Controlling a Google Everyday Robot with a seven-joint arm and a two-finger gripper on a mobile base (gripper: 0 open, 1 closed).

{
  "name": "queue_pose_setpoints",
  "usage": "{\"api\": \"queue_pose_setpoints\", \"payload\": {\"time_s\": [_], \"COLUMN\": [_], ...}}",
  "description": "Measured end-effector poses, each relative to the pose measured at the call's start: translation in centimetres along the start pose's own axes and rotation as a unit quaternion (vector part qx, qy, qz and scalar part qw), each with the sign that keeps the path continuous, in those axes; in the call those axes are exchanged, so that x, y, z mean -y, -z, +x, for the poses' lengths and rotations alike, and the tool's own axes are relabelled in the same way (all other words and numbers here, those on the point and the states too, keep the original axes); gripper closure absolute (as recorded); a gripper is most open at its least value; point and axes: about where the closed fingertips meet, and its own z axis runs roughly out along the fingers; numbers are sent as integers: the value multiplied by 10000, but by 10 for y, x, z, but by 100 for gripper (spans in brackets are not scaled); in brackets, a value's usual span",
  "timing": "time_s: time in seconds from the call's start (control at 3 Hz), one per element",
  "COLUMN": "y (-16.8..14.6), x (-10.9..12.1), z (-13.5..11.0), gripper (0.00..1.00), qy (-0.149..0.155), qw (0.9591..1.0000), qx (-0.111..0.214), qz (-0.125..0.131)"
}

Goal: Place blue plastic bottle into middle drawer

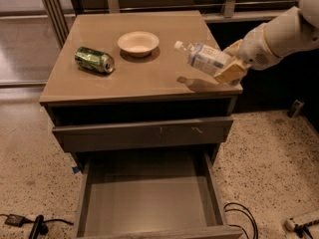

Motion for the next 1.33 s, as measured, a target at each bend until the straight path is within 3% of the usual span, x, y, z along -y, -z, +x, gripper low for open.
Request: {"api": "queue_pose_setpoints", "payload": {"time_s": [0.33,0.67,1.0,1.33], "y": [37,46,8,8], "x": [-35,-80,-120,-120], "z": [5,16,34,34], "gripper": [100,100,100,100], "qy": [312,663,760,761], "qw": [9990,9966,9954,9954], "qx": [303,494,401,401], "qz": [90,-27,-427,-427]}}
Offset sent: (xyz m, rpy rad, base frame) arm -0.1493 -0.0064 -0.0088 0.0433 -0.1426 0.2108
